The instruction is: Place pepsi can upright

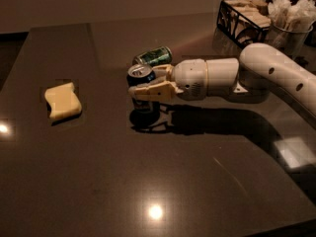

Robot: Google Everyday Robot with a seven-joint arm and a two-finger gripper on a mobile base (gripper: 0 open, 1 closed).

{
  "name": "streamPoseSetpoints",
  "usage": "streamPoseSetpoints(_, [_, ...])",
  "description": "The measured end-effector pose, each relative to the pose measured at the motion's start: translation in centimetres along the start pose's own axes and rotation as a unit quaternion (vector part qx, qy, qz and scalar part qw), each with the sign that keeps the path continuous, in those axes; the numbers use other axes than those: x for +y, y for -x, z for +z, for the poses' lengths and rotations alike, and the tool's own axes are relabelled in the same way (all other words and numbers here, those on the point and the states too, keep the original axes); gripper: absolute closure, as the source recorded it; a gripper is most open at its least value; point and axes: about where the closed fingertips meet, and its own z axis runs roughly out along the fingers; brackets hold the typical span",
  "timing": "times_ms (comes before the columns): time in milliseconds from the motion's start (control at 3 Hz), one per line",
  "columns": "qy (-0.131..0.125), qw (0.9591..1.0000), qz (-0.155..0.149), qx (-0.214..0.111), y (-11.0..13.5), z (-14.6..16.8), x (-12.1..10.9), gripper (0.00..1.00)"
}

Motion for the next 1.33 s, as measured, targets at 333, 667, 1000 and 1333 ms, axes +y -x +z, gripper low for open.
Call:
streamPoseSetpoints(333, [-0.012,0.9998,-0.005,-0.015,-0.54,0.33,-0.3,0.39])
streamPoseSetpoints(667, [-0.011,0.9998,-0.006,-0.015,-0.46,0.56,-0.2,0.15])
streamPoseSetpoints(1000, [-0.009,0.9998,-0.007,-0.015,-0.39,0.77,-0.09,0.0])
streamPoseSetpoints(1333, [-0.009,0.9998,-0.007,-0.015,-0.38,0.78,-0.08,0.0])
